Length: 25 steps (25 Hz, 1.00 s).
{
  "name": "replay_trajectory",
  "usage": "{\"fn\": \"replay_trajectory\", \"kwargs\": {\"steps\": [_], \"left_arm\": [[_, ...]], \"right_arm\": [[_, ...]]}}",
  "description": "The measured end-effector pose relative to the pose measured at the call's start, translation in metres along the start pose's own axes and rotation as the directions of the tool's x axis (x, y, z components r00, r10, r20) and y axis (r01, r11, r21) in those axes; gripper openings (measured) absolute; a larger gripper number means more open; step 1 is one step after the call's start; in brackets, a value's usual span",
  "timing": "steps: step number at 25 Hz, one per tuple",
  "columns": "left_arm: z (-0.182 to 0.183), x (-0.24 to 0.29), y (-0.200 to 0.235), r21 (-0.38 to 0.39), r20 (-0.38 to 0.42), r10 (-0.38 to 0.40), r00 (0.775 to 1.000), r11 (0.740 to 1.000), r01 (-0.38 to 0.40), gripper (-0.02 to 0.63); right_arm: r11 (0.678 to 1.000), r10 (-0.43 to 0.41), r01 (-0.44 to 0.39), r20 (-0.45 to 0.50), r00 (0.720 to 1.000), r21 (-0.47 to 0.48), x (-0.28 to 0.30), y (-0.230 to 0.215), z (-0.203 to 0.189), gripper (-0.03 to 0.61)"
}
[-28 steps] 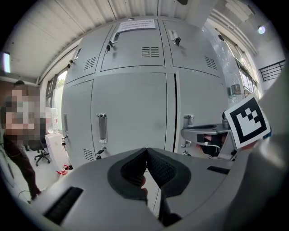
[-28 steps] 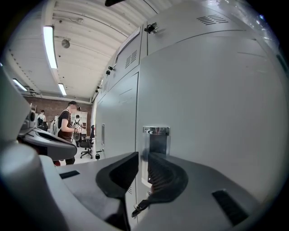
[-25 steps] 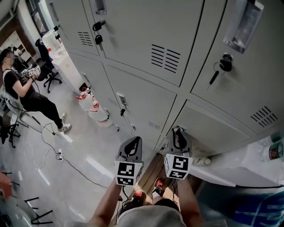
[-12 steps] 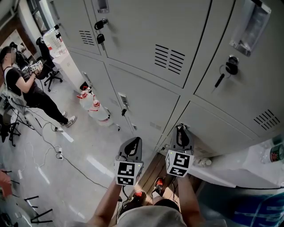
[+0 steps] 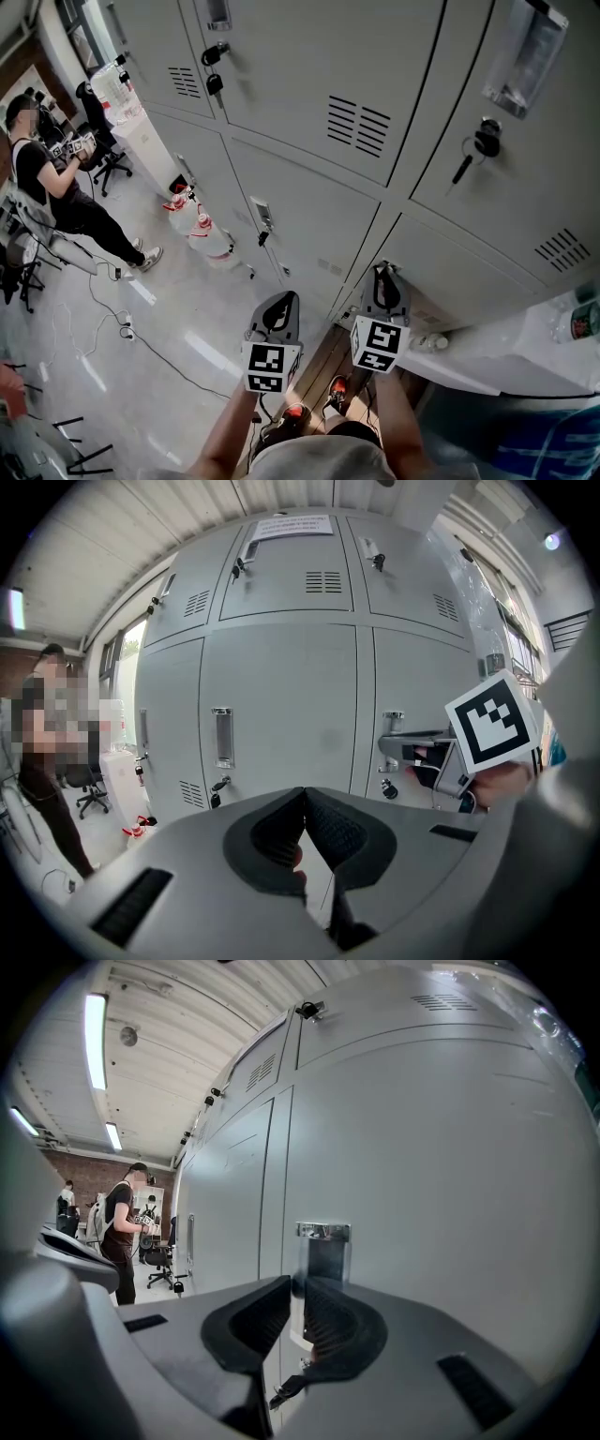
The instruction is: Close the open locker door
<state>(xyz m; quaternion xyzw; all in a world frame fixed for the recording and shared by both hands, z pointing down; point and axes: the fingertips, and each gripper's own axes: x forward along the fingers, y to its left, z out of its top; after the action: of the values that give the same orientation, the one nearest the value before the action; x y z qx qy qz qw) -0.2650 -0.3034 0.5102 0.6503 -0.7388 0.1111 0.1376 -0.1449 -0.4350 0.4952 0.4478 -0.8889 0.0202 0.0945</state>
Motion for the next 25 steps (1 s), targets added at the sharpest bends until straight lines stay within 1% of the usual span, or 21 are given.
{"fn": "replay_trajectory", "kwargs": {"steps": [7,10,14,20,25], "left_arm": [[0.0,-0.009,0.007,-0.01,0.003,0.016,1.0,1.0,-0.016,0.021],[0.001,-0.013,0.008,-0.011,0.008,0.016,1.0,1.0,-0.016,0.021],[0.004,-0.017,0.004,-0.004,0.024,0.004,1.0,1.0,-0.004,0.021],[0.013,-0.023,-0.013,0.022,0.045,-0.041,0.998,0.999,0.04,0.021],[0.023,-0.034,-0.035,0.054,0.074,-0.104,0.992,0.994,0.1,0.021]], "right_arm": [[0.999,-0.043,0.043,-0.03,0.999,0.005,-0.002,-0.003,-0.007,0.058],[0.999,-0.045,0.046,-0.046,0.998,0.017,-0.004,-0.006,-0.011,0.058],[0.999,-0.048,0.049,-0.037,0.998,0.018,-0.015,-0.012,-0.012,0.058],[0.998,-0.053,0.054,-0.024,0.998,0.023,-0.041,-0.022,-0.007,0.057],[0.996,-0.086,0.086,0.011,0.996,0.013,-0.078,-0.033,0.005,0.04]]}}
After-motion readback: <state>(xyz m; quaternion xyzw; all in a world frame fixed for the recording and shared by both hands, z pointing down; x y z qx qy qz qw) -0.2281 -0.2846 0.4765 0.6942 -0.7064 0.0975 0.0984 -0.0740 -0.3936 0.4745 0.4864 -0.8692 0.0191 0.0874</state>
